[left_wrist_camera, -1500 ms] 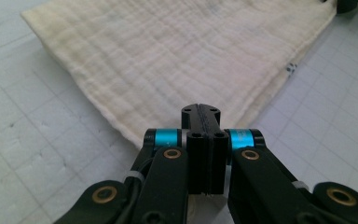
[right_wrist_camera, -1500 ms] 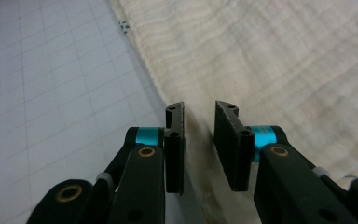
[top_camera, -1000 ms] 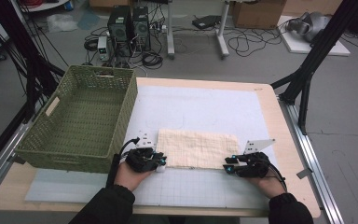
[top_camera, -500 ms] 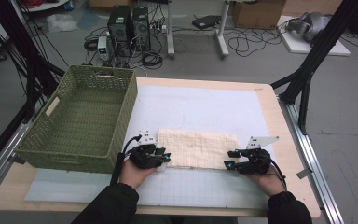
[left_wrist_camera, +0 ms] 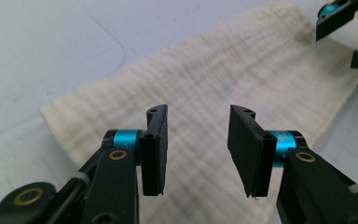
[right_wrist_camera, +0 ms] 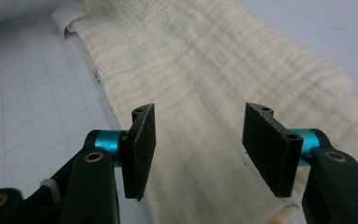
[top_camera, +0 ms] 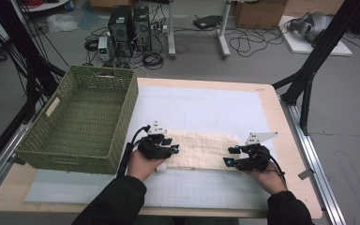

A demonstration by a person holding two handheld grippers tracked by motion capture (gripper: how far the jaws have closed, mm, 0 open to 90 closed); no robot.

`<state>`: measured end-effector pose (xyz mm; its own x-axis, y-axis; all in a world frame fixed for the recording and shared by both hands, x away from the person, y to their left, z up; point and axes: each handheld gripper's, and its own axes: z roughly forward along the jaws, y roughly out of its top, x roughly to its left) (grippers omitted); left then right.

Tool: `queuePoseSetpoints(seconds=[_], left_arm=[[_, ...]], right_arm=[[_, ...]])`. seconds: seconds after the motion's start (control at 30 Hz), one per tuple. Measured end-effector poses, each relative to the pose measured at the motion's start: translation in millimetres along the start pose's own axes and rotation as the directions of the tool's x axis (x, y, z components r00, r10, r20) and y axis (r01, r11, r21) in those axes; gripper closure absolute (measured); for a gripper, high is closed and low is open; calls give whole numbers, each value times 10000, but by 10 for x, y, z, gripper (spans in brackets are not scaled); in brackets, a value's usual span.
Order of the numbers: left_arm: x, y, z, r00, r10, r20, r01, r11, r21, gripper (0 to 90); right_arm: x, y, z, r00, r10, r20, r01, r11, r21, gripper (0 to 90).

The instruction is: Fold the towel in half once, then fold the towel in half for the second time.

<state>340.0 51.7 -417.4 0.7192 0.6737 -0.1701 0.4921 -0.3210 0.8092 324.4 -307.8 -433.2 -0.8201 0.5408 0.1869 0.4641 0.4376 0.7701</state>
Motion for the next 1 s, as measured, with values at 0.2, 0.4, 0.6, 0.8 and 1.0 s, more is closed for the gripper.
queuePoseSetpoints(seconds=[0.2, 0.4, 0.6, 0.8, 1.0], left_arm=[[15, 126, 54, 9999, 55, -164, -54, 10000, 6, 582], [97, 240, 110, 9994, -160, -312, 159, 9999, -60, 599], [171, 264, 251, 9969, -335, -713, 338, 9994, 23, 733], [251, 189, 448, 9908, -510, -1255, 588, 9965, 595, 860], [353, 124, 517, 9844, -624, -1648, 780, 9929, 901, 849]], right_arm=[[-30, 151, 41, 9999, -82, 118, 82, 10000, -5, 451], [-124, 318, 84, 9997, 30, 235, -28, 10000, -95, 483], [-213, 536, 260, 9993, -68, 373, 66, 10000, 67, 741], [-282, 667, 577, 9988, 315, 370, -331, 9986, 411, 821], [-402, 588, 745, 9938, 884, 670, -953, 9896, 1075, 836]])
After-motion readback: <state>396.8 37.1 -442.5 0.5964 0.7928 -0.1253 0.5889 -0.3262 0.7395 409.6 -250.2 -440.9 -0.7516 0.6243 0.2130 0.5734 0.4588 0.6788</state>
